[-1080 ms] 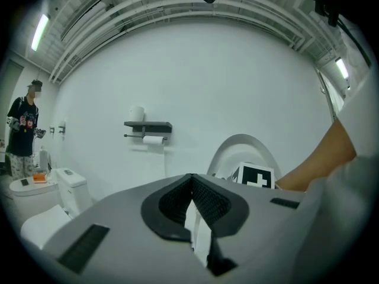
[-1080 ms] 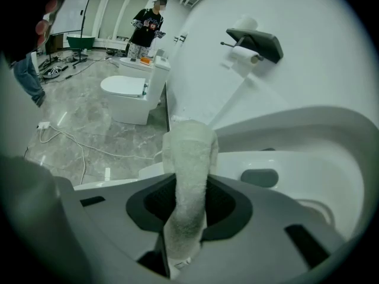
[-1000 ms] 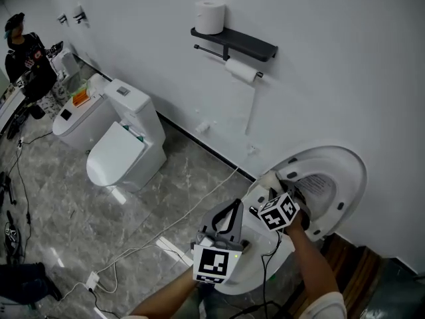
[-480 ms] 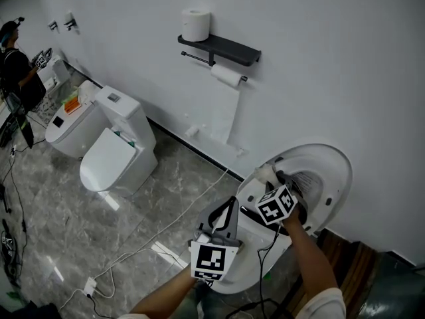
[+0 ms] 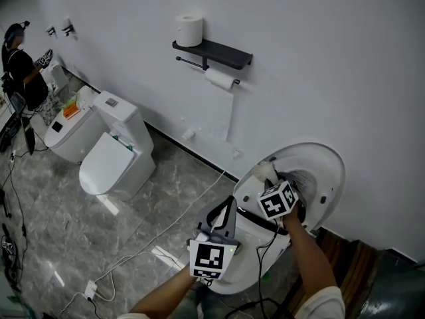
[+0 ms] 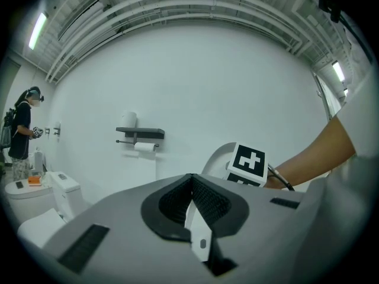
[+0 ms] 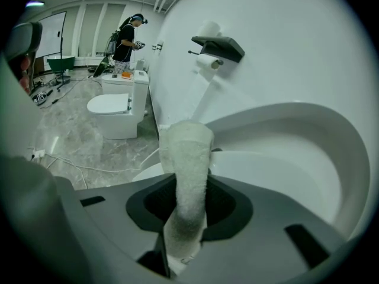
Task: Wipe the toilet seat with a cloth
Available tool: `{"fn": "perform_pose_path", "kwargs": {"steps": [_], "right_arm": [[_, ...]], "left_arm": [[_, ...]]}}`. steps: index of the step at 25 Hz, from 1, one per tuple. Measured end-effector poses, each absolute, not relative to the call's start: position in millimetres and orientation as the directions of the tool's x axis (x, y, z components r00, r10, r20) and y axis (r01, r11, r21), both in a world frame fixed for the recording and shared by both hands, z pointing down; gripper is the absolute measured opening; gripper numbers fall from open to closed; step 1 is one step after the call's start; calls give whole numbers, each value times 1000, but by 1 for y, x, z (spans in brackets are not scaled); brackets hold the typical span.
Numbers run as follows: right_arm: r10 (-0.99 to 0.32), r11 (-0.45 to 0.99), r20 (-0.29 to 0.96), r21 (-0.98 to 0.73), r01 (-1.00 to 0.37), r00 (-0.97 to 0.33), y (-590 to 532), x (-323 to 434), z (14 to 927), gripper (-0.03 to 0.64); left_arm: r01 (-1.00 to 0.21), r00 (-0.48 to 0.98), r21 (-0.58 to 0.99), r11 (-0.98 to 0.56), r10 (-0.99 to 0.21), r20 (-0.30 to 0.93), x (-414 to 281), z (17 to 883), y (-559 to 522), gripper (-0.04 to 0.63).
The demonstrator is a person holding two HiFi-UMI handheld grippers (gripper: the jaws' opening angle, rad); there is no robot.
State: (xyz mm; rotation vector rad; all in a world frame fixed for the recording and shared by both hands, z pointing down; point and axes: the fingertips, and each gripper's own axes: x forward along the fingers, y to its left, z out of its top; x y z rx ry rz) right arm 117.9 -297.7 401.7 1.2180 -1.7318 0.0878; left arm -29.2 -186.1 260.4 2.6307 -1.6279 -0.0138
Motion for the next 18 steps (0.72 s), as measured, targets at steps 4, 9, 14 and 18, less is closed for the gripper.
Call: {"fn": "perform_pose_path", "kwargs": {"steps": [4, 9, 14, 18], "right_arm": [[-699, 464, 715, 426, -777, -25, -301, 124, 390, 110], [-721, 427, 692, 425, -798, -18, -303, 139, 369, 110], [-762, 356, 648, 448, -820, 23, -307, 165, 347, 110], [-787, 298, 615, 436, -849, 39, -308, 184, 328, 110]], "left_arm": [[-888, 460, 25, -459, -888, 4, -22, 255, -187, 11], [-883, 468, 28, -468, -884, -9, -13, 245, -187, 11], [-870, 492, 34, -492, -870, -13, 2, 239, -187, 11], [-859, 510, 25, -511, -860, -24, 13, 234, -188, 11]]}}
